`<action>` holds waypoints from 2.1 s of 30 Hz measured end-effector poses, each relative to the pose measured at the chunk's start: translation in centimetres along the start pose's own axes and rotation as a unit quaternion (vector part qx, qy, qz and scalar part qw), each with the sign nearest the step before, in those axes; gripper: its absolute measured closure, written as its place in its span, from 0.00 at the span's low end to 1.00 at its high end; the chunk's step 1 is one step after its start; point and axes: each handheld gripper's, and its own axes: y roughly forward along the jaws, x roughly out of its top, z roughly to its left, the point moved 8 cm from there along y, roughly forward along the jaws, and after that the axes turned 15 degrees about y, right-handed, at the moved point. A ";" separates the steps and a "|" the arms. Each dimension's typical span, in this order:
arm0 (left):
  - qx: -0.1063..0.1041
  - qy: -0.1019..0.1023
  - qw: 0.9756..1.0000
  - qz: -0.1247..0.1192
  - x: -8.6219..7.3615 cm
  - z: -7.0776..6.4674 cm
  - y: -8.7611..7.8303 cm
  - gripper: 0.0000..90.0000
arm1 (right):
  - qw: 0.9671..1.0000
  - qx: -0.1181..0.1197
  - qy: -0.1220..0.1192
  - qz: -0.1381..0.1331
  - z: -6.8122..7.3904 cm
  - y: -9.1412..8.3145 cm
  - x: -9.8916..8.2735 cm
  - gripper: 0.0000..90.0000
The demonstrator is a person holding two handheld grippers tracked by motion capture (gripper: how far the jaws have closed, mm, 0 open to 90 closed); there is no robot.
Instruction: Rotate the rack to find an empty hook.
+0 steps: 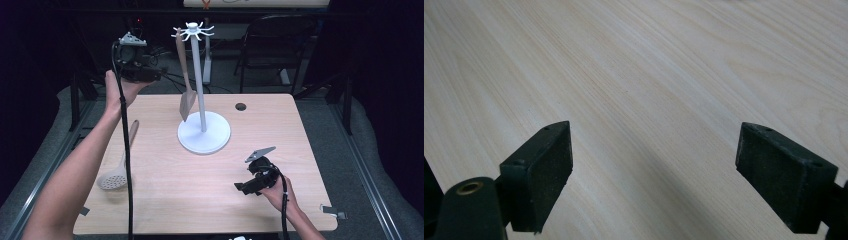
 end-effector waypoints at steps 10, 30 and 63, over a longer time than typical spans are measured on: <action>-0.009 0.004 0.999 0.039 -3.3 -1.1 0.6 0.18 | 1.000 0.003 0.000 -0.003 0.1 0.0 0.0 0.16; -0.024 -0.013 0.994 0.106 -11.3 -3.1 1.4 0.06 | 1.000 0.006 -0.006 0.004 0.2 0.3 -0.2 0.10; -0.013 -0.067 0.982 0.174 -23.0 -6.0 2.4 0.02 | 1.000 0.005 -0.012 0.015 0.1 1.2 -0.4 0.00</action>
